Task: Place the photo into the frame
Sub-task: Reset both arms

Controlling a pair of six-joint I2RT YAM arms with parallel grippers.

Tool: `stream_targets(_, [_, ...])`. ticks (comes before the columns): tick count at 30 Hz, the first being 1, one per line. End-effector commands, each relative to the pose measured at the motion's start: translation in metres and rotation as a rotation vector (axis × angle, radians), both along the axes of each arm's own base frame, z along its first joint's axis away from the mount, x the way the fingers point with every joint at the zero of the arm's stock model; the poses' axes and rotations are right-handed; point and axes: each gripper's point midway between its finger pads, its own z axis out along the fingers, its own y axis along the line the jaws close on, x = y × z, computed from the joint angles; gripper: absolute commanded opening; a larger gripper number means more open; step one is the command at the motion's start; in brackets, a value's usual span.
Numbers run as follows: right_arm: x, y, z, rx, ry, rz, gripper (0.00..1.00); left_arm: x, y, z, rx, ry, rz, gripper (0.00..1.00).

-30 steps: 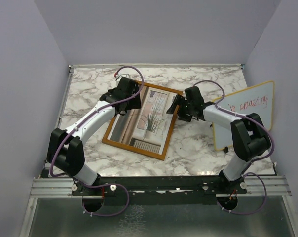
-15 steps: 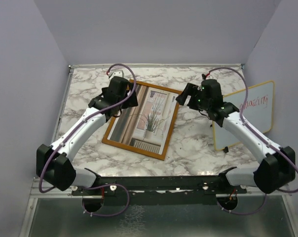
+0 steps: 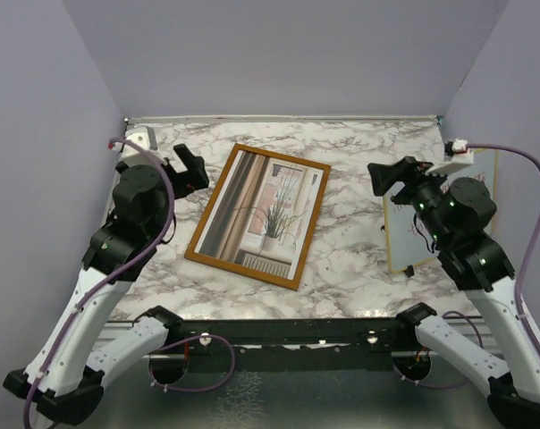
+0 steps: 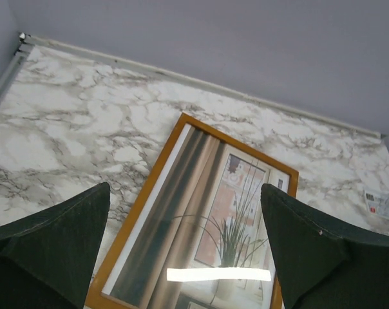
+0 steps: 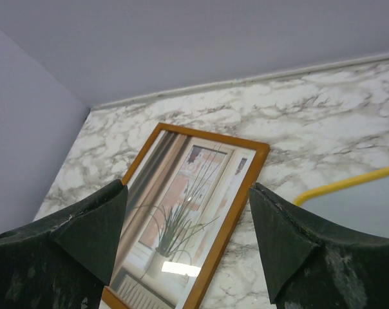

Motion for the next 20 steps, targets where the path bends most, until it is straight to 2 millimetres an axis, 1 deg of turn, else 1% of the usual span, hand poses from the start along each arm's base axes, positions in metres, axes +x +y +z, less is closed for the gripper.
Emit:
stream_targets(1, [-0.027, -0.05, 0.022, -0.06, -0.066, -0.18, 0.8, -0.028, 0.043, 0.028, 0.001, -0.122, 0.137, 0.99])
stream_targets(4, [-0.049, -0.072, 0.04, -0.059, -0.121, -0.242, 0.81, -0.052, 0.064, 0.045, -0.044, -0.198, 0.186, 0.99])
stream_targets(7, [-0.067, -0.089, 0.053, -0.058, -0.156, -0.286, 0.82, -0.071, 0.08, 0.057, -0.077, -0.252, 0.227, 0.99])
stream_targets(13, [-0.088, -0.11, 0.071, -0.041, -0.199, -0.354, 0.83, -0.1, 0.103, 0.071, -0.133, -0.317, 0.273, 0.99])
stream_targets(16, [-0.094, -0.115, 0.079, -0.03, -0.217, -0.368, 0.83, -0.108, 0.112, 0.073, -0.148, -0.324, 0.312, 0.99])
stream_targets(20, [-0.095, -0.115, 0.08, -0.022, -0.217, -0.368, 0.83, -0.109, 0.118, 0.07, -0.131, -0.3, 0.348, 0.99])
